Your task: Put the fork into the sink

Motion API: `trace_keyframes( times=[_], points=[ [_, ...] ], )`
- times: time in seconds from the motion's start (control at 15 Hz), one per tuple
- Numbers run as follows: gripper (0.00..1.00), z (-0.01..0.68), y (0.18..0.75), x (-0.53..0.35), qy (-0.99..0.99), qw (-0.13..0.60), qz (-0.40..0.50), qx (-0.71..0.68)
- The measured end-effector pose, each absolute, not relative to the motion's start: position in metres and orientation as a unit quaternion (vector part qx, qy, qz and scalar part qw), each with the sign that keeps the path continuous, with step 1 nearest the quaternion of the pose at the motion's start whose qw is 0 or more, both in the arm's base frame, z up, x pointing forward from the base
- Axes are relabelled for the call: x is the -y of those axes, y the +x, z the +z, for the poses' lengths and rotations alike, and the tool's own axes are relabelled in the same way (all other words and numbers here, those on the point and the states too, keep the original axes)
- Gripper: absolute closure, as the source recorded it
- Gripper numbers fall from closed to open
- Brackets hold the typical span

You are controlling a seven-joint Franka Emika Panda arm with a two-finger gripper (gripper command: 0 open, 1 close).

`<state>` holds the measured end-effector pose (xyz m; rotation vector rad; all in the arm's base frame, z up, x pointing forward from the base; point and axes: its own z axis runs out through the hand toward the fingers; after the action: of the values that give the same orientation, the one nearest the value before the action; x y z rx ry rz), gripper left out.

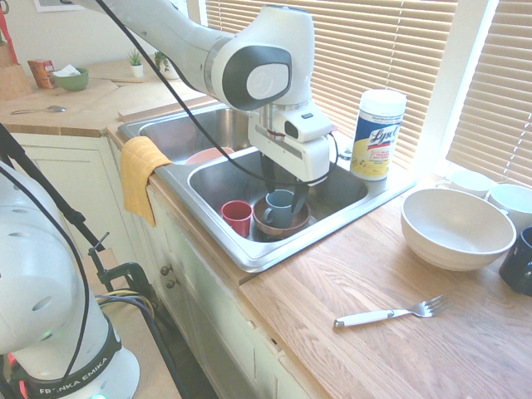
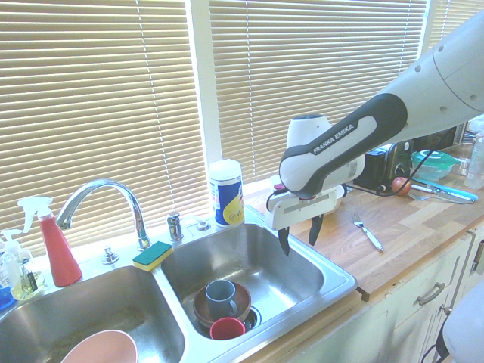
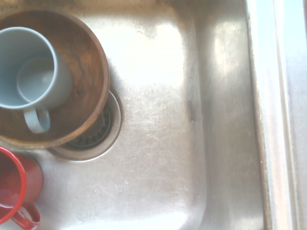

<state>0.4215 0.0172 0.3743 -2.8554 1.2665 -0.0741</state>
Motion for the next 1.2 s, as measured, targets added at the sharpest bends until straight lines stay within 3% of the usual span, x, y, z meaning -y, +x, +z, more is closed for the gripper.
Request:
trace_keyframes(
  times=[0.33,0.87,1.2],
  points=[
    [0.0,0.386,0.429,-0.004,-0.908,0.014,-0.036,-0.417],
    [0.0,0.389,0.4,0.154,-0.865,0.001,-0.044,-0.5],
    [0.0,0.344,0.377,0.228,-0.84,-0.01,-0.025,-0.542]
  ],
)
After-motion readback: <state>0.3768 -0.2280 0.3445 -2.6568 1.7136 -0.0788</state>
